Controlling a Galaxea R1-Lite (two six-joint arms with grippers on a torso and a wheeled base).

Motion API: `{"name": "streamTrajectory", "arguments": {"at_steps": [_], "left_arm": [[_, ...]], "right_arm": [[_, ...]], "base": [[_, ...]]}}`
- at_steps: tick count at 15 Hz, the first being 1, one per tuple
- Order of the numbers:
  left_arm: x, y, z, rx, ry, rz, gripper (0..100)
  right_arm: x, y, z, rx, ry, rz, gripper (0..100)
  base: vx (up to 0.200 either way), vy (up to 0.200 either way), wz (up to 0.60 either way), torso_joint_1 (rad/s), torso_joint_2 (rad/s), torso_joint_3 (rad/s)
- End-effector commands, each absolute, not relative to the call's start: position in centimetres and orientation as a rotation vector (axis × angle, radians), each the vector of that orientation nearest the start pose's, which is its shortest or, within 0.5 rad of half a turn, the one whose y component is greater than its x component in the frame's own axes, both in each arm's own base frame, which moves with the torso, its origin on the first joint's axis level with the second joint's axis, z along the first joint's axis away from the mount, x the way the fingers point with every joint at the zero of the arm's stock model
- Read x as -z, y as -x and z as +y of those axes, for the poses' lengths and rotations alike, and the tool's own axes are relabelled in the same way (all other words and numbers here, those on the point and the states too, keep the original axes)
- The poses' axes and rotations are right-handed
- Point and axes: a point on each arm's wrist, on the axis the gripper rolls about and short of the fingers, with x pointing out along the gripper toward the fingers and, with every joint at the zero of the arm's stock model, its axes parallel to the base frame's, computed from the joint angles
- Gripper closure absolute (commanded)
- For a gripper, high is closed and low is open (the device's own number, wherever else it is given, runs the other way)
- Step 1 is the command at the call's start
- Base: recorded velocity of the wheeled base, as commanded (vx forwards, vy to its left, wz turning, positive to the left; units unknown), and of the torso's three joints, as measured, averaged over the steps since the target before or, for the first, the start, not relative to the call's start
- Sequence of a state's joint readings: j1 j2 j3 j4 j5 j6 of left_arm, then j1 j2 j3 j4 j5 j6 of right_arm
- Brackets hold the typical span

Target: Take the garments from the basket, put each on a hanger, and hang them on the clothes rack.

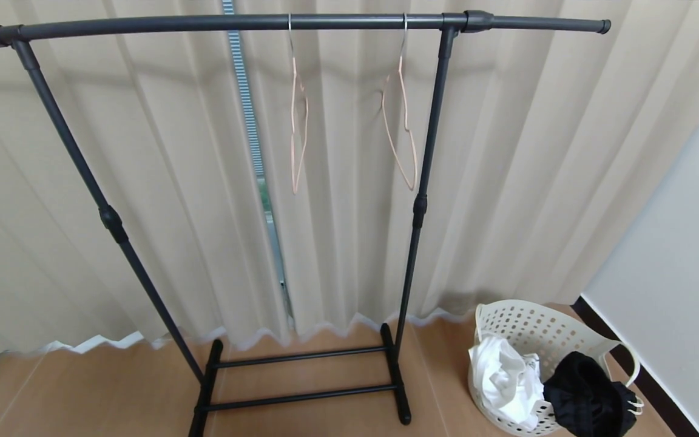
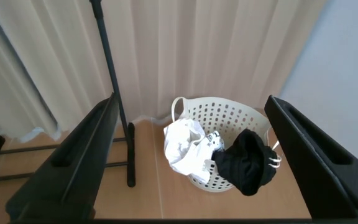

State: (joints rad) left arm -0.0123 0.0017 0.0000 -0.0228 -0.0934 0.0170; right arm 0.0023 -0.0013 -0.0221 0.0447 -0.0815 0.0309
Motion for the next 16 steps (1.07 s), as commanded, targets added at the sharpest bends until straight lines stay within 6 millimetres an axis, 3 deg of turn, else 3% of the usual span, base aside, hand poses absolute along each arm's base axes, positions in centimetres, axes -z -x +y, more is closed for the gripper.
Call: {"name": "streamTrajectory", "arguments": {"at_steps": [1,8,16], "left_arm": [[-7.79,2.28,-0.18,0.106,-0.018,-0.022,0],[-7.79,2.28,-0.18,0.106,-0.018,-0.022,0],[-7.79,2.28,-0.18,0.106,-0.018,-0.022,0]], "right_arm": [[-7.73,2.47,-0.19,0.079,-0.03,0.02,0],[-7.73,2.47,-0.19,0.079,-0.03,0.02,0],[-7.7,2.46,-0.19,0.079,-0.031,0.02,0]], "base": [[0.0,0.0,0.0,-0.173,0.5,0.325],[0.0,0.0,0.0,-0.143,0.49,0.343],[0.0,0.0,0.0,-0.063,0.41,0.347]]}}
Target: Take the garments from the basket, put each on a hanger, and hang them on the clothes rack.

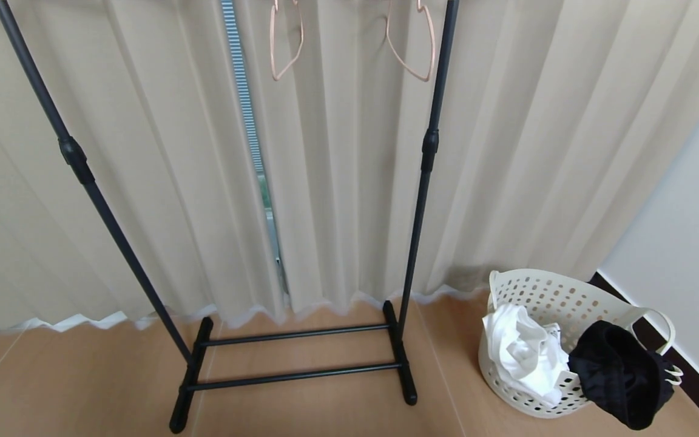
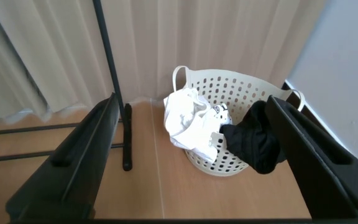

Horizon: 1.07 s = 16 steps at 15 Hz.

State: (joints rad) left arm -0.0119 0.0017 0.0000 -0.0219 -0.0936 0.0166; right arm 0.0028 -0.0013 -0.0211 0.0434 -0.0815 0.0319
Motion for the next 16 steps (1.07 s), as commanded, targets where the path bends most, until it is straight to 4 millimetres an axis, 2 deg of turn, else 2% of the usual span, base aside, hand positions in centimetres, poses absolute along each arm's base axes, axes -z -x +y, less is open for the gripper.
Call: {"name": "streamTrajectory", "arguments": {"at_steps": [1,11,16], "left_arm": [[-7.79,2.28,-0.18,0.106,-0.018,-0.022,0],[-7.79,2.28,-0.18,0.104,-0.018,-0.022,0],[-7.79,2.28,-0.18,0.104,-0.018,-0.022,0]], "right_arm": [[-7.7,2.46,-0.19,0.079,-0.031,0.02,0],[-7.72,2.46,-0.19,0.08,-0.036,0.018,0],[-7.72,2.46,-0.19,0.08,-0.036,0.018,0]], "base": [[0.0,0.0,0.0,-0.017,0.11,0.095],[0.0,0.0,0.0,0.0,0.01,0.007],[0.0,0.0,-0.6,0.002,0.0,0.004]]}}
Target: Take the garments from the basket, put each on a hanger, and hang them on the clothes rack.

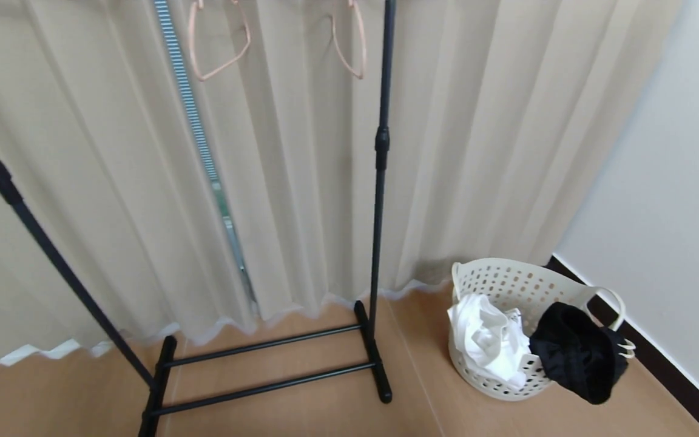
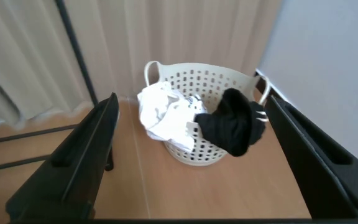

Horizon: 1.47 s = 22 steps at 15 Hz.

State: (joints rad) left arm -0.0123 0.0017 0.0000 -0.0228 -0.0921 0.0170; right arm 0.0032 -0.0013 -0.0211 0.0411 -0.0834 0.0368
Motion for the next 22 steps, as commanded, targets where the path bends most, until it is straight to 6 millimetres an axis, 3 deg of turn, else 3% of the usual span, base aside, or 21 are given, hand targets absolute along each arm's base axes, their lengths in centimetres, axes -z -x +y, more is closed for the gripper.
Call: {"name": "streamTrajectory", "arguments": {"at_steps": [1,6,22], "left_arm": [[-7.79,2.28,-0.18,0.104,-0.018,-0.022,0],[-7.79,2.28,-0.18,0.106,-0.019,-0.022,0],[-7.79,2.28,-0.18,0.106,-0.019,-0.022,0]], "right_arm": [[-7.72,2.46,-0.19,0.08,-0.036,0.018,0],[-7.72,2.46,-0.19,0.08,-0.036,0.018,0],[-7.72,2.46,-0.19,0.08,-0.036,0.018,0]], "base": [[0.0,0.0,-0.6,-0.007,0.0,0.007],[0.0,0.0,-0.12,0.0,0.0,0.0],[0.0,-0.2,0.0,0.004,0.0,0.003]]}}
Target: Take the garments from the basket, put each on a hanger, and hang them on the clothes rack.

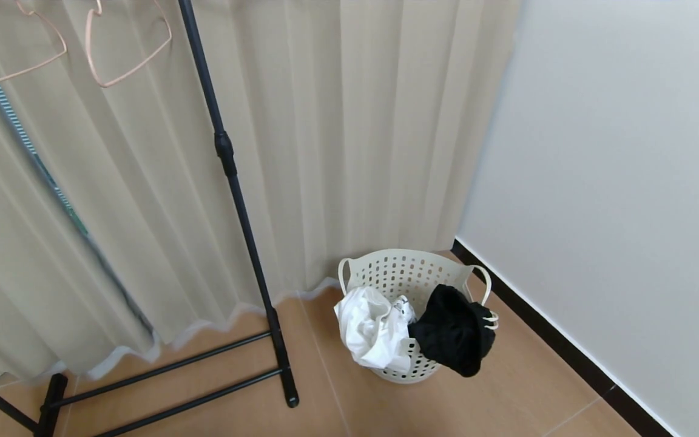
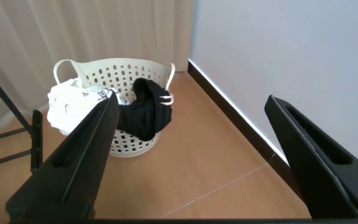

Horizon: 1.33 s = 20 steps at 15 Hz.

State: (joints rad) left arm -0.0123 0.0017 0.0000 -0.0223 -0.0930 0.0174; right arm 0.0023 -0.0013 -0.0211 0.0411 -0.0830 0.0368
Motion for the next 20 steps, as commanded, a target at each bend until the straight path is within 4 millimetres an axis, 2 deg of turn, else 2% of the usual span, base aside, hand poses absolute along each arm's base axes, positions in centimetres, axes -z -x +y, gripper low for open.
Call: {"name": "streamTrajectory", "arguments": {"at_steps": [1,5,17,20], "left_arm": [[-7.79,2.28,-0.18,0.104,-0.018,-0.022,0],[-7.79,2.28,-0.18,0.106,-0.019,-0.022,0],[-7.79,2.28,-0.18,0.104,-0.016,-0.022,0],[-7.79,2.28,-0.18,0.104,-0.015,-0.022,0]], "right_arm": [[-7.72,2.46,-0.19,0.08,-0.036,0.018,0],[-7.72,2.46,-0.19,0.08,-0.036,0.018,0],[-7.72,2.46,-0.19,0.08,-0.034,0.019,0],[-7.72,2.46,-0.19,0.08,-0.034,0.019,0]], "base": [[0.2,-0.2,0.0,0.002,0.0,0.002],[0.2,-0.05,0.0,0.001,0.0,0.005],[0.0,0.0,0.0,0.0,0.0,0.0],[0.0,0.0,0.0,0.002,0.0,-0.132]]}}
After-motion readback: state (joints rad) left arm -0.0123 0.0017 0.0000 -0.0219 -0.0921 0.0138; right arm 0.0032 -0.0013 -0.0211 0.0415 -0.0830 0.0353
